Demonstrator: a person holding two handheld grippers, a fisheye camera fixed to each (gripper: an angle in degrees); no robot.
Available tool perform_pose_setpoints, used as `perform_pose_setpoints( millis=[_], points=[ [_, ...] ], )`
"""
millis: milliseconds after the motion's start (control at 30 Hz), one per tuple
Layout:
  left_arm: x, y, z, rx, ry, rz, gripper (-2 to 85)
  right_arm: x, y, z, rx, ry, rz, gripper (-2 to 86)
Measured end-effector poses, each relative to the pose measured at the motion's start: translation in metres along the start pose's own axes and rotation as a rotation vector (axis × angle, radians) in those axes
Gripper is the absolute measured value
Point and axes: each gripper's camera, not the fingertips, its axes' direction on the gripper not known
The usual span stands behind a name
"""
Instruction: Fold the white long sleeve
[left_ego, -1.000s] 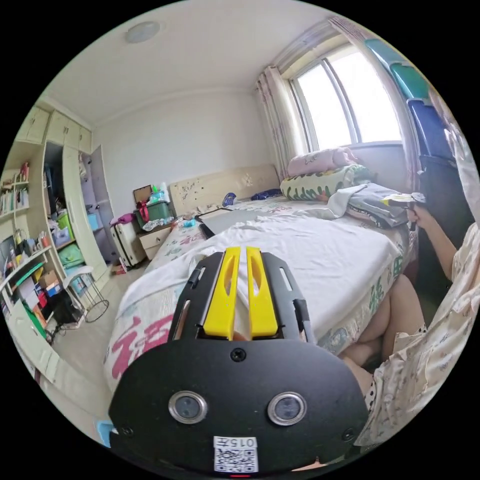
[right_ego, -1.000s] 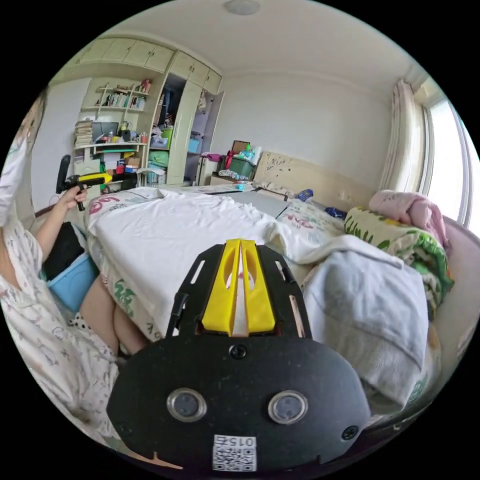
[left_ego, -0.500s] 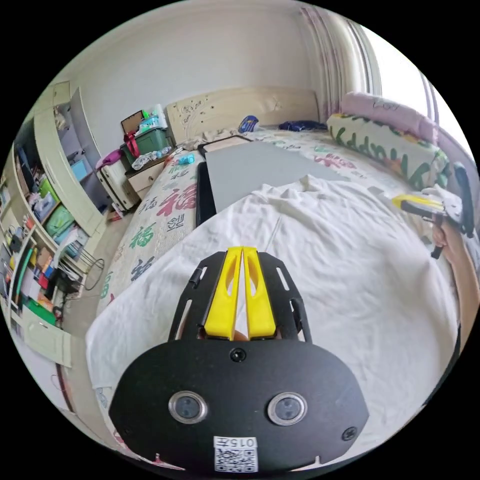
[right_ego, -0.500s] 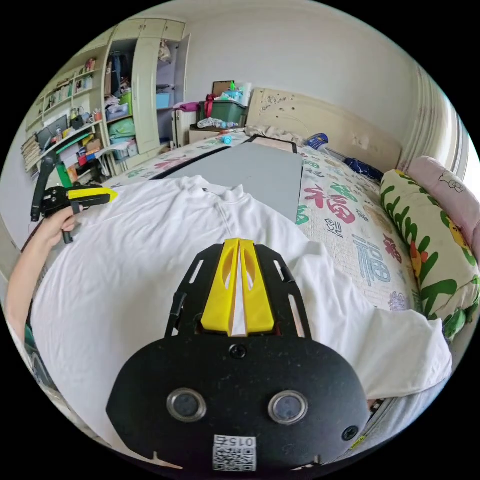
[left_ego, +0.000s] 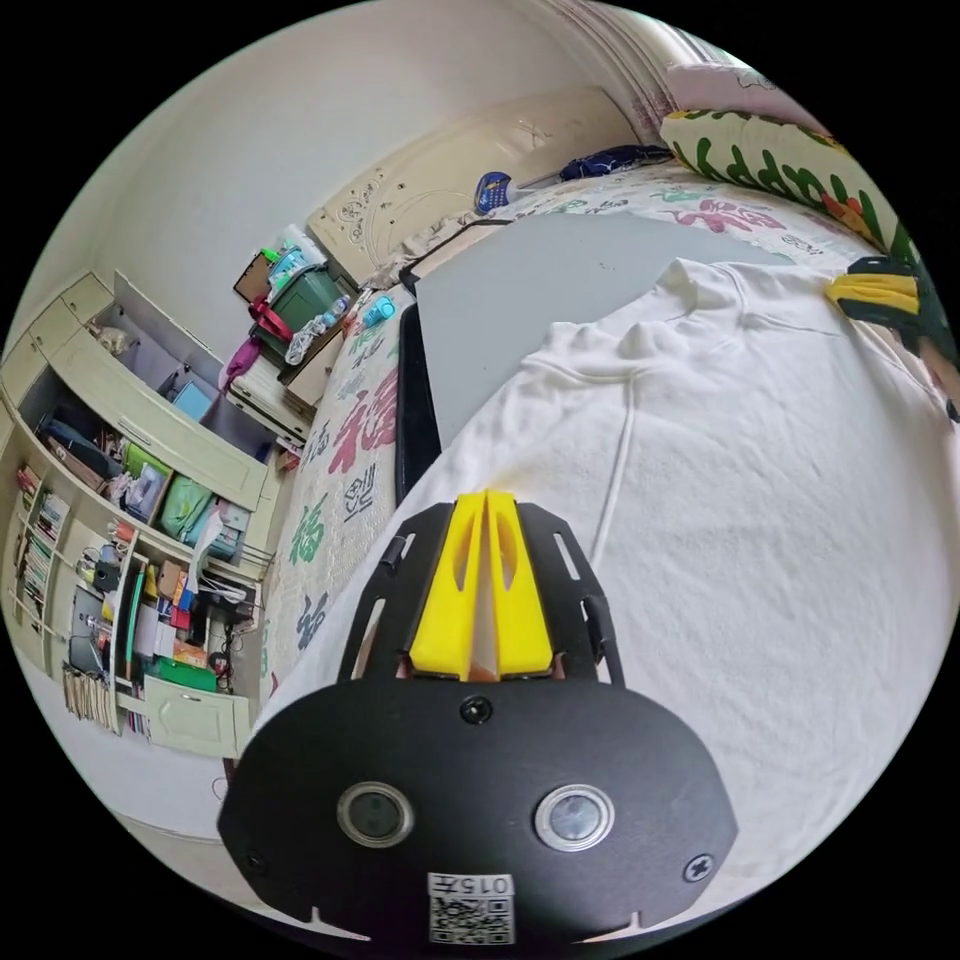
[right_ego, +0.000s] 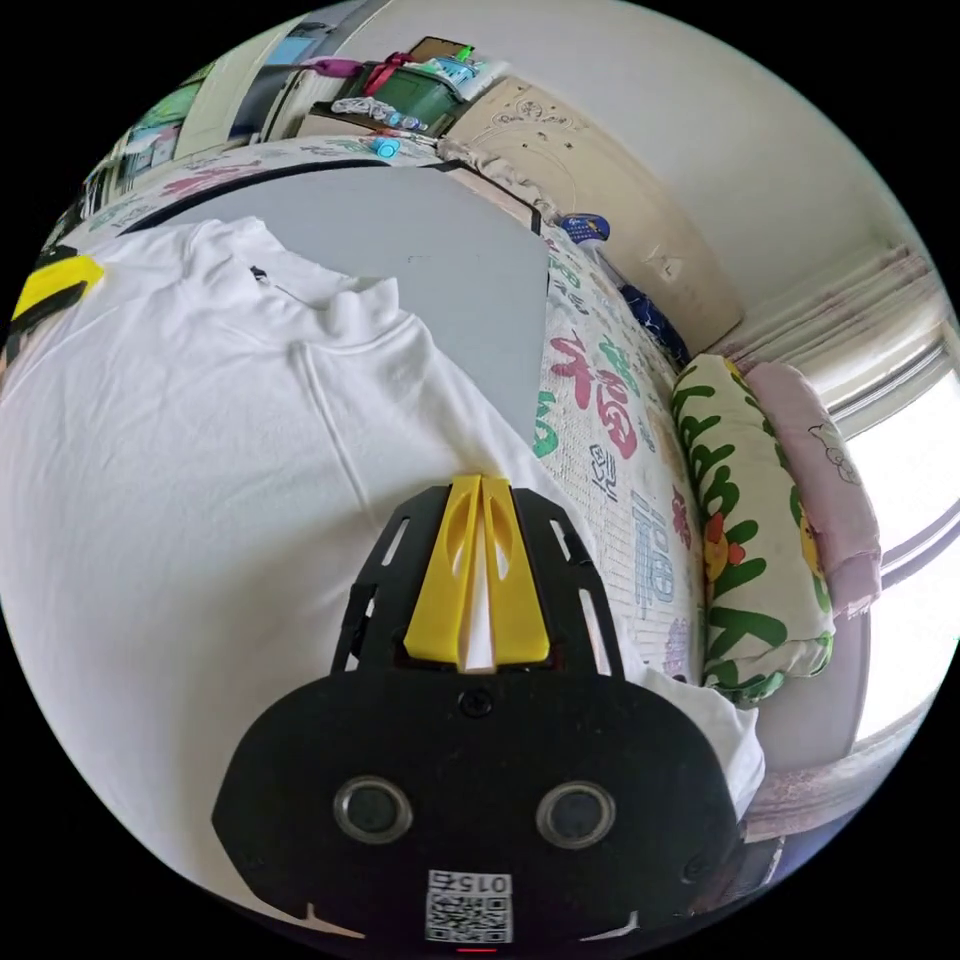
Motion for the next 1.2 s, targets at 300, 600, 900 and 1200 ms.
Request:
perform_pose_setpoints(
  millis=[300,600,900,1200],
  points=[
    [-0.039,0.018,-0.115,0.365,0.256,0.119,-0.2,0.194,0.104,-0.149,0.260,-0.250,0.281,-0.2],
    [0.060,0.036,-0.159,0.394,0.845,0.680,-0.3,0.464,0.301,-0.289,0.388,-0.295,0.772,6.9],
    [0.053,0.013,-0.088,0.247,0.851,0.739,0.2,0.604,0.412,-0.266,0.226,-0.120,1.113,11.6],
    [0.003,0.021,-0.084,0.273,0.809,0.755,0.3,0.712,0.504,-0.235,0.236,-0.398,1.397,9.0]
  ],
)
